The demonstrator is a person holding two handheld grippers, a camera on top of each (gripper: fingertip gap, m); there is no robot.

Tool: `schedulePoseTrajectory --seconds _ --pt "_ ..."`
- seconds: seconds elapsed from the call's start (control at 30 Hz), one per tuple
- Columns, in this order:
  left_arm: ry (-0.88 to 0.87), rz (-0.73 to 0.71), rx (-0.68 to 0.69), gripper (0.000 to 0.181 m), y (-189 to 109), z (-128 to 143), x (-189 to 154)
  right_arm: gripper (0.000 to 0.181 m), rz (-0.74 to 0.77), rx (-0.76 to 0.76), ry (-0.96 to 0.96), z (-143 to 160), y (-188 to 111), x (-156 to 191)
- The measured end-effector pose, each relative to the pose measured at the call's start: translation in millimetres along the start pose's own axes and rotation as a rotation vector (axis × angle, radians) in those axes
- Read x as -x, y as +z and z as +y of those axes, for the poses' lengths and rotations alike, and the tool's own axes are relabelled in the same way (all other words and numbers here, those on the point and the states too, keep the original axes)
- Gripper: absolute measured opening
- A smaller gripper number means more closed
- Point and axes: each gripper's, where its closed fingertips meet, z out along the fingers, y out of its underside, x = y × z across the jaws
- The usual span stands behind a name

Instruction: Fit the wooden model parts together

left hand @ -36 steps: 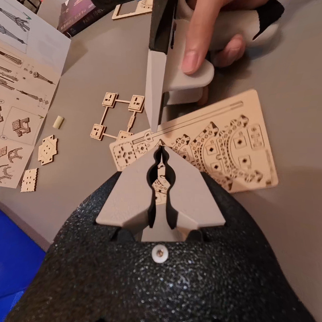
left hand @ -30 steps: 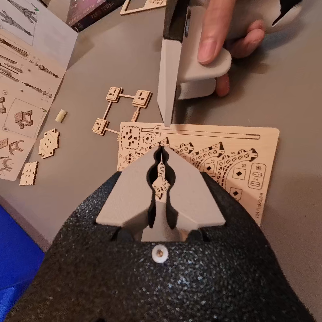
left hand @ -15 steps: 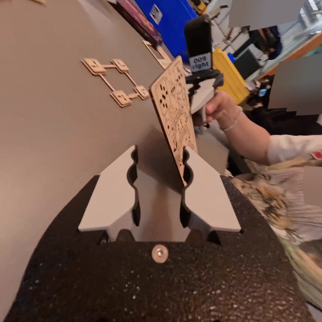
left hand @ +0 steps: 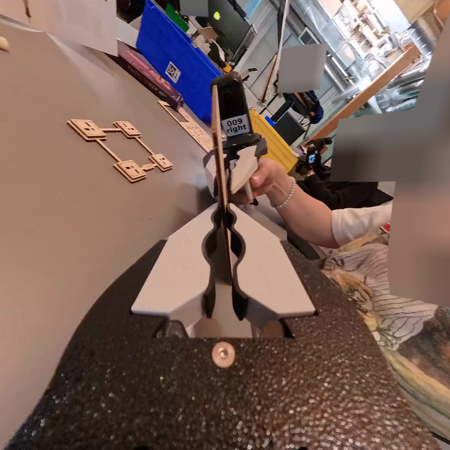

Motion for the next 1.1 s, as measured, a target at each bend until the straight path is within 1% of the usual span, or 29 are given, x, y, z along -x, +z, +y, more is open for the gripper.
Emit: schedulePoseTrajectory --seconds 0.03,0.13,0.2,0.27,0.3,0.37,0.43,0.5,0.6,0.7,0.8,0.87,0.93,1.03,1.07,1.1 --pt "-0.006 0.017 0.0 0.0 1 0 -2 0.013 0.006 -0.009 -0.018 -1 1 0" --pt "-0.018 -0.001 0.002 0.0 3 1 1 0.006 0.004 -0.025 -0.014 -4 1 -1" --pt "-0.022 -0.006 0.005 0.0 3 1 2 0.005 0.001 -0.028 -0.012 -5 1 0" --pt "-0.031 -0.004 0.029 0.0 4 5 2 0.008 0.012 -0.062 -0.022 -10 -1 -1" --pt "-0.033 -0.008 0.043 0.001 6 7 2 0.006 0.008 -0.089 -0.027 -14 -3 -1" --pt "-0.029 -0.034 0.039 0.002 6 6 5 0.003 0.002 -0.096 -0.014 -15 -3 -1" --pt "-0.027 -0.094 0.056 0.009 5 8 13 0.0 -0.011 -0.074 -0.03 -12 -2 2" --pt "0.016 -0.193 0.094 0.021 0 11 24 0.001 0.018 -0.035 -0.048 -6 2 -1" --pt "0.146 -0.388 0.107 0.042 -15 1 37 0.001 0.028 0.003 -0.088 0 5 1" --pt "0.283 -0.582 0.167 0.05 -27 -9 44 0.002 0.038 -0.006 -0.083 -1 4 -1" --pt "0.461 -0.716 0.21 0.057 -30 -22 38 0.002 0.058 -0.009 -0.077 -2 4 -4" --pt "0.503 -0.736 0.238 0.065 -20 -21 31 0.002 0.072 -0.001 -0.071 -1 5 -7" --pt "0.506 -0.75 0.276 0.082 -7 -17 32 0.003 0.092 0.005 -0.072 0 6 -9" --pt "0.531 -0.824 0.34 0.103 -4 -18 50 0.003 0.089 0.015 -0.073 1 7 -9" --pt "0.522 -0.819 0.356 0.103 -3 -19 55 0.002 0.085 0.02 -0.07 2 7 -8" --pt "0.507 -0.785 0.377 0.105 -1 -18 57 0.002 0.078 0.027 -0.068 3 7 -8"
